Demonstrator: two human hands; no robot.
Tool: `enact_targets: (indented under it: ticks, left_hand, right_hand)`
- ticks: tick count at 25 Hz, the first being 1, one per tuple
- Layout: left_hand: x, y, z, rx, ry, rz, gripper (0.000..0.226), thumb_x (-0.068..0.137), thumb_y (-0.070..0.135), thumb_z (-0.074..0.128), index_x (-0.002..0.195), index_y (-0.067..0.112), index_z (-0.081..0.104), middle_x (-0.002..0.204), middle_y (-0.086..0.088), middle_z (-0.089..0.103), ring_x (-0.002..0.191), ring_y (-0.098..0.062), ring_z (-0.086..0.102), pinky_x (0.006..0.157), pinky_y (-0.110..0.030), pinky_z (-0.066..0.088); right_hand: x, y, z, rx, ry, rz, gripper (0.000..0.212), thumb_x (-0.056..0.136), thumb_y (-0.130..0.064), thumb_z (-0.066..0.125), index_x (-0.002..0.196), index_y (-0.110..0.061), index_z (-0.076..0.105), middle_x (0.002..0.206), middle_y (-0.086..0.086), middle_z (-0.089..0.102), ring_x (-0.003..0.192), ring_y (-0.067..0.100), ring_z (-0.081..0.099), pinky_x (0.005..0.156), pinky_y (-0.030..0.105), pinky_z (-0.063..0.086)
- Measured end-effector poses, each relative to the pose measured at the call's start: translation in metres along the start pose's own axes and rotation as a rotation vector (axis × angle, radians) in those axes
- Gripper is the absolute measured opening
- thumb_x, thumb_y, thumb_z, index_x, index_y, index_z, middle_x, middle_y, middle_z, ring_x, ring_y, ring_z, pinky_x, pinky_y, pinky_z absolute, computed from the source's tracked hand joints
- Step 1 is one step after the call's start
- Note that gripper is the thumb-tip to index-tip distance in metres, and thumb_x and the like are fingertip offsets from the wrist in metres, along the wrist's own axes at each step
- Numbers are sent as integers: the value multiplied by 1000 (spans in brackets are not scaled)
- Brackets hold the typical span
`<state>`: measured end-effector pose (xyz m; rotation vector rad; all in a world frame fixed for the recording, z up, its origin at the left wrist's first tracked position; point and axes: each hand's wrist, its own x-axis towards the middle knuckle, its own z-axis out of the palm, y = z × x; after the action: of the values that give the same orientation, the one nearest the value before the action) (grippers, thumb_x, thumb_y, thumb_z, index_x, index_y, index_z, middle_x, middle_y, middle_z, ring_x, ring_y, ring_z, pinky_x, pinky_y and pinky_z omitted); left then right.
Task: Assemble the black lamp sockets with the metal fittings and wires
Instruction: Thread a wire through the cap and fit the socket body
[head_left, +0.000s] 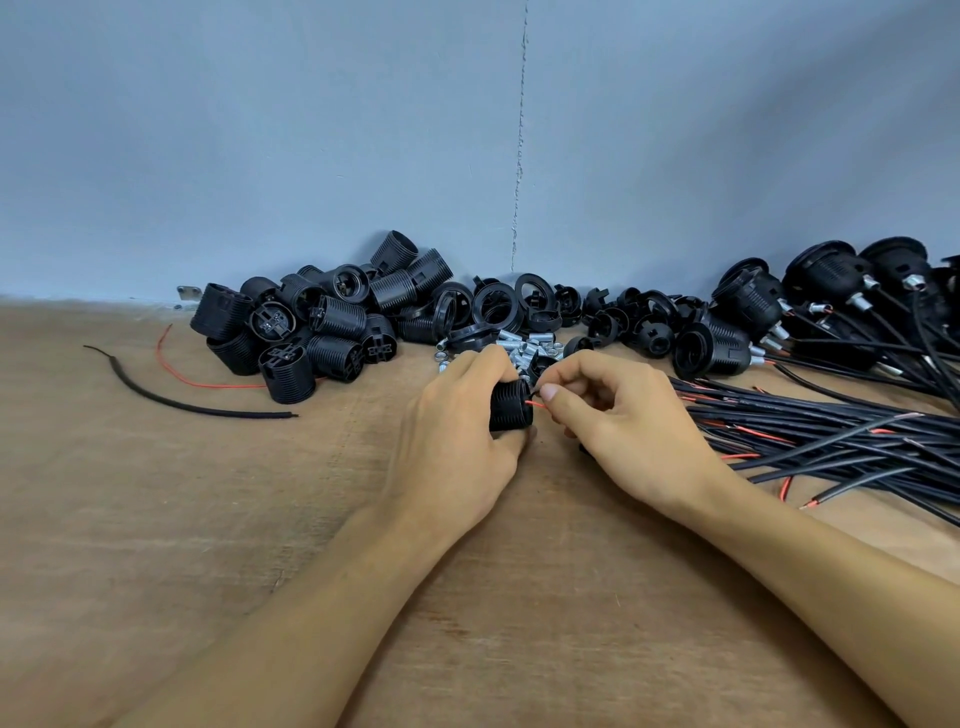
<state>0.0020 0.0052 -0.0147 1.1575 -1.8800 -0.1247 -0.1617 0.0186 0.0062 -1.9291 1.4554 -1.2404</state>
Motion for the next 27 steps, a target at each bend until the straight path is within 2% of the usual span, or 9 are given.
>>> enact_targets:
  ticks: [4,10,13,18,22,27]
  left_hand:
    - [0,0,-1,-11,-5,-42,38,69,22,87,84,26,52,82,12,57,77,-14,55,64,-31,41]
    - [0,1,-2,17,-1,-62,39,66,27,89,84,26,55,81,14,58,75,-11,53,61,-24,35]
    - [0,1,-1,29,-2,-58,39,67,27,88,83,27,53,79,14,57,74,-10,52,59,-18,32]
    - [0,1,0,28,-2,-45,36,69,24,86,81,25,52,78,13,56,73,-13,53,58,-22,35]
    - [0,0,0,39,1,-38,37,67,26,88,82,26,54,78,14,57,73,-12,53,58,-18,34]
    - [0,-2,2,-21,-6,-47,40,64,25,91,79,26,54,75,15,57,72,-6,54,58,-16,34]
  right_hand:
    - [1,1,0,-28,-34,12,15,91,-20,66,77,-25,69,66,-7,65,60,5,53,60,18,43]
    - [3,3,0,-52,-68,66,20,91,-22,64,72,-27,66,60,-11,61,58,5,51,61,25,43]
    - [3,3,-1,-55,-78,61,19,91,-21,65,73,-26,67,59,-12,61,58,5,51,59,24,42]
    - [2,2,0,-75,-67,26,25,94,-30,64,70,-28,64,58,-12,58,57,4,48,57,22,40]
    - [3,-1,-1,-96,-124,29,26,97,-27,61,71,-25,63,61,-5,61,58,8,49,62,30,43]
    - [3,-1,-1,6,-194,56,28,100,-21,57,73,-20,61,60,-1,60,59,12,50,66,33,44]
